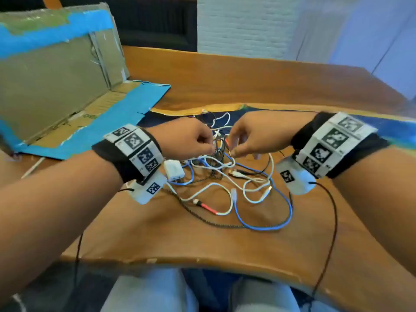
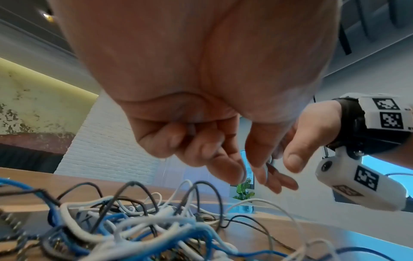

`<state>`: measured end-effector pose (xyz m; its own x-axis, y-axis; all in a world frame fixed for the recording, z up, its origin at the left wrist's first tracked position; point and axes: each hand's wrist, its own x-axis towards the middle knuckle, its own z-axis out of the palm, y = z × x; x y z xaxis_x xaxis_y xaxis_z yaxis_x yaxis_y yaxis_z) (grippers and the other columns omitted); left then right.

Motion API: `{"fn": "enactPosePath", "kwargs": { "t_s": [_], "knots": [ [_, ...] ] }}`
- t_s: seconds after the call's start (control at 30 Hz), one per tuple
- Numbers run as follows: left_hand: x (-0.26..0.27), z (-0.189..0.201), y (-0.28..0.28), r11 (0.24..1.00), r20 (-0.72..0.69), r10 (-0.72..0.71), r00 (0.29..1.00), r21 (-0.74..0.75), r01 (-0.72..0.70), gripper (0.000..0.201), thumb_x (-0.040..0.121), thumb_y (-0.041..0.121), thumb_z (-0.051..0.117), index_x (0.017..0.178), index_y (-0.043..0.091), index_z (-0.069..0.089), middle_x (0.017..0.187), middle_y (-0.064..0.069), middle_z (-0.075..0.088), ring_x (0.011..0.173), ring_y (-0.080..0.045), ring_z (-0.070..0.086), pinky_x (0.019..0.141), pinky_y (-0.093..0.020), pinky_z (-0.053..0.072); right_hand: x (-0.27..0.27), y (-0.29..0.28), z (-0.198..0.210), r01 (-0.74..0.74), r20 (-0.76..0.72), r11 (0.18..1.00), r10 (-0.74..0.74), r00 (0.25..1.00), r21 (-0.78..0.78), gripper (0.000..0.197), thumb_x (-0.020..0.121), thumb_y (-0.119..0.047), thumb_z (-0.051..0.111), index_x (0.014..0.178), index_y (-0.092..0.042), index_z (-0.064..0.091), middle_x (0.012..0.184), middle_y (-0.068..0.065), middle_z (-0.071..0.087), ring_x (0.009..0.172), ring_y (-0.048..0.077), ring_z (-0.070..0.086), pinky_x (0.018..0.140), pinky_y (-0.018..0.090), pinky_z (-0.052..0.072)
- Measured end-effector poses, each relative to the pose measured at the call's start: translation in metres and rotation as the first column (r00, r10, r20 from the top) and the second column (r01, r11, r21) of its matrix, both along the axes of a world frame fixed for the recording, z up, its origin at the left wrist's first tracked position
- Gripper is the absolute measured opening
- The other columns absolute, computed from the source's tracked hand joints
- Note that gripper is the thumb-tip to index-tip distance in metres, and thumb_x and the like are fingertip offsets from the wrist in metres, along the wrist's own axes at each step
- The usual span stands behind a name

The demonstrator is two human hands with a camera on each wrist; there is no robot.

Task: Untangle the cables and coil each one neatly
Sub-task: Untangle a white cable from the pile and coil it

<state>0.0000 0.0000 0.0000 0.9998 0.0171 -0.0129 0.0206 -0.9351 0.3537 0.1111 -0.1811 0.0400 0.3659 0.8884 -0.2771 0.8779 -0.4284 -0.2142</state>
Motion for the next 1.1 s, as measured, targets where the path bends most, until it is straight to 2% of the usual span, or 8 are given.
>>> {"fn": "enactPosePath", "kwargs": {
  "t_s": [0.27,0.4,0.57,0.7,0.77,0.83,0.9,1.1],
  "knots": [
    [-0.057,-0.032,-0.034,0.987,-0.217,-0.049,0.975,0.139,0.081,0.026,0.085,0.053,0.072,0.097,0.03,0.07,0.085,0.012,0.07,0.08,-0.01,0.064,0.071,-0.029,0.05,-0.057,-0.013,-0.044,0.062,0.091,0.99,-0.051,0.995,-0.127,0.026,0.083,-0.045,0.075,0.106,-0.033,0.071,0.094,-0.007,0.077,0.07,0.007,0.071,0.073,0.028,0.055],
    [-0.063,-0.049,-0.041,0.979,-0.203,-0.045,0.978,0.186,0.084,0.033,0.085,0.048,0.075,0.112,0.033,0.063,0.091,0.014,0.068,0.087,-0.013,0.061,0.074,-0.029,0.046,-0.069,-0.02,-0.064,0.095,0.1,0.989,-0.084,0.991,-0.113,0.045,0.085,-0.039,0.076,0.127,-0.03,0.064,0.108,-0.007,0.073,0.093,0.014,0.062,0.081,0.028,0.047],
    [-0.058,-0.054,-0.042,0.979,-0.109,-0.019,0.994,0.198,0.041,0.032,0.092,0.038,0.067,0.123,0.035,0.06,0.099,0.012,0.065,0.087,-0.014,0.054,0.074,-0.029,0.041,-0.065,-0.026,-0.086,0.179,0.083,0.983,-0.176,0.981,-0.035,0.059,0.084,-0.039,0.077,0.138,-0.032,0.056,0.102,-0.008,0.068,0.091,0.015,0.06,0.077,0.027,0.043],
    [-0.051,-0.028,-0.037,1.0,0.115,-0.001,0.993,-0.009,0.002,0.017,0.097,0.027,0.063,0.109,0.036,0.072,0.092,0.019,0.065,0.084,-0.005,0.061,0.071,-0.025,0.044,-0.056,-0.023,-0.093,0.215,0.023,0.971,-0.218,0.976,0.101,0.061,0.088,-0.04,0.074,0.143,-0.03,0.048,0.09,-0.013,0.056,0.091,0.015,0.055,0.077,0.027,0.039],
    [-0.047,-0.014,-0.034,0.982,0.211,0.034,0.977,-0.188,0.006,0.014,0.098,0.023,0.064,0.101,0.033,0.073,0.089,0.019,0.069,0.075,-0.003,0.064,0.065,-0.024,0.046,-0.054,-0.016,-0.09,0.225,-0.008,0.956,-0.227,0.974,0.187,0.04,0.095,-0.04,0.068,0.131,-0.029,0.057,0.088,-0.013,0.057,0.09,0.015,0.057,0.072,0.025,0.04],
    [-0.041,-0.003,-0.031,0.953,0.287,0.063,0.956,-0.302,0.028,0.016,0.099,0.017,0.062,0.1,0.029,0.073,0.086,0.014,0.073,0.071,-0.01,0.067,0.062,-0.026,0.053,-0.048,-0.01,-0.082,0.278,-0.125,0.905,-0.25,0.96,0.321,0.019,0.103,-0.037,0.056,0.105,-0.022,0.067,0.079,-0.01,0.061,0.074,0.015,0.06,0.06,0.023,0.043],
    [-0.034,0.004,-0.023,0.941,0.344,0.084,0.935,-0.336,0.039,0.015,0.101,0.017,0.061,0.103,0.026,0.072,0.083,0.012,0.073,0.064,-0.008,0.065,0.058,-0.024,0.053,-0.038,-0.005,-0.074,0.401,-0.365,0.805,-0.248,0.897,0.437,0.036,0.108,-0.035,0.046,0.089,-0.012,0.066,0.068,-0.002,0.063,0.05,0.018,0.054,0.047,0.026,0.043],
    [-0.007,0.006,0.01,0.896,0.19,0.071,0.979,-0.445,0.022,0.017,0.101,0.03,0.062,0.1,0.019,0.075,0.066,0.005,0.063,0.057,-0.01,0.055,0.061,-0.031,0.049,-0.004,0.002,-0.067,0.671,-0.774,0.462,0.053,0.631,0.579,0.028,0.11,-0.023,0.044,0.095,-0.008,0.063,0.052,0.006,0.047,0.032,0.013,0.029,0.036,0.019,0.029]
  ]
}}
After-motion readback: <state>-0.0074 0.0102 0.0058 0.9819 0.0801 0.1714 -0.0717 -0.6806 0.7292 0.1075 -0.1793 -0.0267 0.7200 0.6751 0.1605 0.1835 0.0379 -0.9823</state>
